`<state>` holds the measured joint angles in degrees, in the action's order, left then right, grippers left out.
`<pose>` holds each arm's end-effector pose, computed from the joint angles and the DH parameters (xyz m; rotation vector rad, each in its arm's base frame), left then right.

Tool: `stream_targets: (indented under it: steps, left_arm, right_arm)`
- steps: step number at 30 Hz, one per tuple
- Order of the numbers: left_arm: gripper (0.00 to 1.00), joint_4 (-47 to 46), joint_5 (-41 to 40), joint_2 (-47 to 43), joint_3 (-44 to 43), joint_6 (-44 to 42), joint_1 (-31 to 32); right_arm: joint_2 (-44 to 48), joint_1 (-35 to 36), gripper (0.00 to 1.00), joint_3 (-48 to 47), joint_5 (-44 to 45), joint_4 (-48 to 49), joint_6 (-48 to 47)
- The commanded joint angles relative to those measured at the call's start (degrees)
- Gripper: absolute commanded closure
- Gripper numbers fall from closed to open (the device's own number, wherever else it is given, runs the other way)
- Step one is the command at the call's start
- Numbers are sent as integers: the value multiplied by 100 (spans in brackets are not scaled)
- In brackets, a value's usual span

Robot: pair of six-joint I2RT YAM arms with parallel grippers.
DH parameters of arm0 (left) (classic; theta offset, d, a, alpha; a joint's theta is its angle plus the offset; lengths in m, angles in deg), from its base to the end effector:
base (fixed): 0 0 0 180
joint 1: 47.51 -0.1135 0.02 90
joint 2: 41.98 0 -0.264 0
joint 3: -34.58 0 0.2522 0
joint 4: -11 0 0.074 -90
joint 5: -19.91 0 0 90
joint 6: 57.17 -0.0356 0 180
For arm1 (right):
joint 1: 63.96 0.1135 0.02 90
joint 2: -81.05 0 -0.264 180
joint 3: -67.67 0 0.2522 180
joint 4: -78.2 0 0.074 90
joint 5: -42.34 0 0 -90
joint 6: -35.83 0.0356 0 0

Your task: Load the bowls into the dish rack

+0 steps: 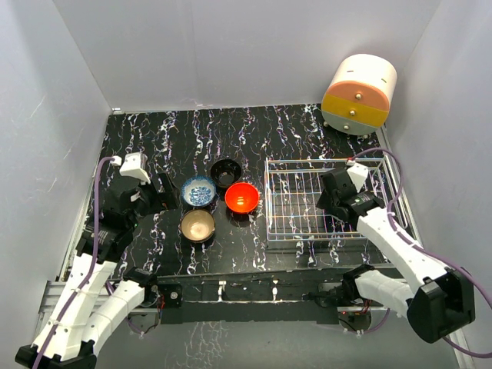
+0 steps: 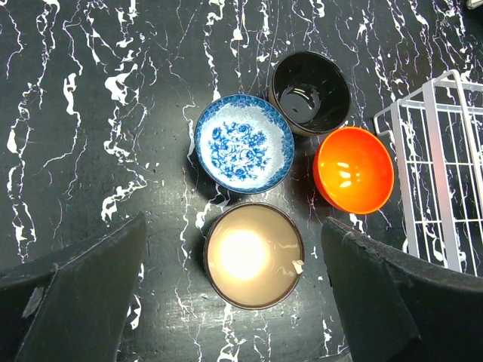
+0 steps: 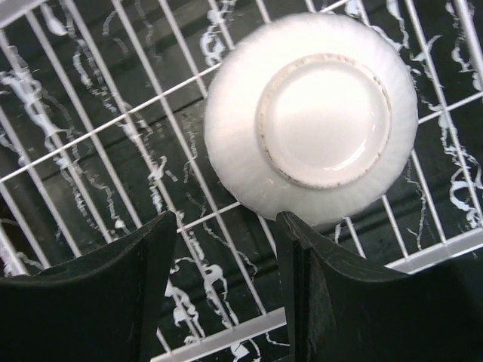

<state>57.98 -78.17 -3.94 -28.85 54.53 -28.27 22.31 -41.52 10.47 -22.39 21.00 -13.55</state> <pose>0.1352 -0.0419 0.3441 -0.1359 1.9538 -0.3356 0.1816 0.0586 0.2416 0.5394 2.3976 -0.1098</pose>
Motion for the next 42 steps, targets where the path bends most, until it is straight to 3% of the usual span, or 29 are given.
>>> stream_targets:
  steps: [1, 11, 25, 42]
  left_arm:
    - [3, 97, 109, -84, -79, -7, 18]
    - [3, 37, 124, -47, -8, -25, 18]
    - [3, 25, 61, -86, 66, -33, 20]
    - [3, -43, 64, 72, 1, -12, 18]
  right_arm:
    - [-171, -373, 44, 45, 509, 156, 55]
    - [-126, -1256, 44, 389, 365, 1019, -321]
    - [-880, -2070, 44, 71, 265, 1933, -517]
    - [-1239, -2147, 43, -165, 715, 2525, -942]
